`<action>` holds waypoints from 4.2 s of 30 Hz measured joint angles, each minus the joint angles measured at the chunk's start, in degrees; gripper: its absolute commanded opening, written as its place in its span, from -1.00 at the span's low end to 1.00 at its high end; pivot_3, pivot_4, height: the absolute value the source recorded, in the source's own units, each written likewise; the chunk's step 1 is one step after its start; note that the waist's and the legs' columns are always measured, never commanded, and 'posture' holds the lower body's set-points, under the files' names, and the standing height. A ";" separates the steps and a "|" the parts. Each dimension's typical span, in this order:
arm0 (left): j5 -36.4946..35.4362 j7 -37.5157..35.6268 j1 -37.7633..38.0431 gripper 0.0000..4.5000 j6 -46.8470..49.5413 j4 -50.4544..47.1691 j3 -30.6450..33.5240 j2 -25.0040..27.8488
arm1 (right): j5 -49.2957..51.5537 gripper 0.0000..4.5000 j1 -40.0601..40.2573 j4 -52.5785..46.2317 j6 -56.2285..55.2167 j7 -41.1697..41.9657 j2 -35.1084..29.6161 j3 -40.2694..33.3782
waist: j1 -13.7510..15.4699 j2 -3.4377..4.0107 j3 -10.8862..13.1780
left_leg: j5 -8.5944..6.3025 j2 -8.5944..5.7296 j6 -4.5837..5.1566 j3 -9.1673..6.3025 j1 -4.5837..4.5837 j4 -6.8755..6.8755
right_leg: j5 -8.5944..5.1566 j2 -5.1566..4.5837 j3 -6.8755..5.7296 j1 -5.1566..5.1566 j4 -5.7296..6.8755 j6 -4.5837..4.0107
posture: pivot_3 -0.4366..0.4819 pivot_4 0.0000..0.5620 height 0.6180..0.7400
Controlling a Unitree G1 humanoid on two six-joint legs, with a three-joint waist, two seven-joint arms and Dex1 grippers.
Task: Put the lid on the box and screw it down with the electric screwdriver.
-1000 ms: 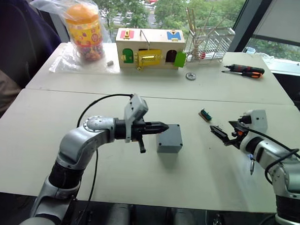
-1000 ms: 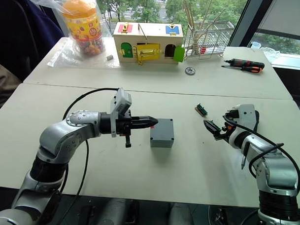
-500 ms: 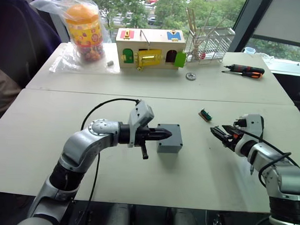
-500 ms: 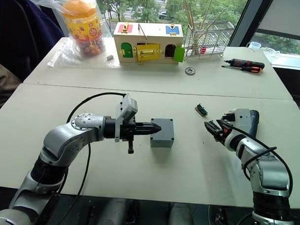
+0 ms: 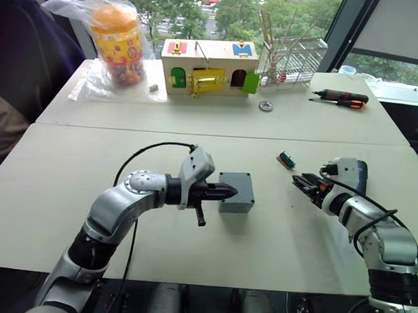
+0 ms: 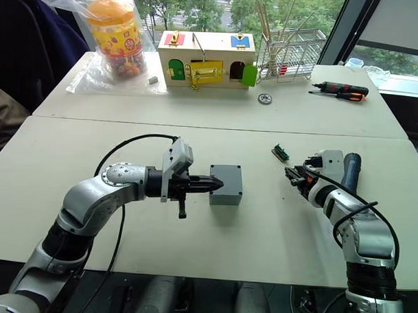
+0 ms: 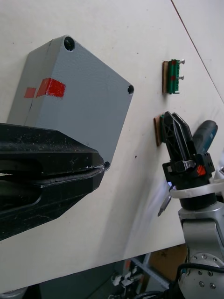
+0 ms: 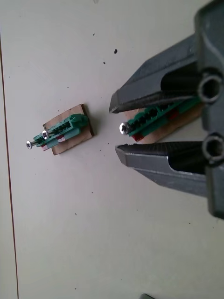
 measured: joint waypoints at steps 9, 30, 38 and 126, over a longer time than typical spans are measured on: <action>0.48 -0.04 0.00 -1.00 -0.05 0.03 -0.11 0.01 | -0.01 -0.98 0.11 -0.01 -0.05 -0.52 0.08 -0.32 | -0.01 0.00 0.00 | 0.00 0.00 0.00 0.00 0.00 0.00 | 0.00 0.00 0.00 0.00 0.00 0.00 | -0.05 -0.47 0.45; 0.85 -0.64 -0.03 -1.00 -1.10 1.01 -0.67 -0.25 | 1.67 -0.98 2.46 -1.81 0.65 1.44 -0.66 -2.11 | -0.05 0.00 0.00 | -0.01 0.00 0.02 0.01 0.00 0.00 | 0.00 0.00 0.01 0.00 0.00 0.00 | -0.05 -0.47 0.45; 0.99 -0.53 -0.02 -1.00 -1.15 1.42 -1.20 -0.43 | 0.60 -0.35 2.87 -0.58 -1.25 3.08 -1.27 -1.47 | -0.02 0.01 0.00 | -0.01 0.00 0.02 0.00 0.00 0.00 | 0.00 0.00 0.01 0.00 0.00 0.00 | -0.05 -0.47 0.45; -2.18 -0.10 0.92 -1.00 0.70 3.00 7.09 7.43 | 9.85 -0.99 -6.86 -8.07 0.88 14.42 -3.62 11.22 | -0.06 0.00 0.01 | -0.04 0.00 0.06 0.02 0.00 -0.07 | 0.00 -0.01 0.00 -0.03 -0.04 0.00 | -0.05 -0.47 0.45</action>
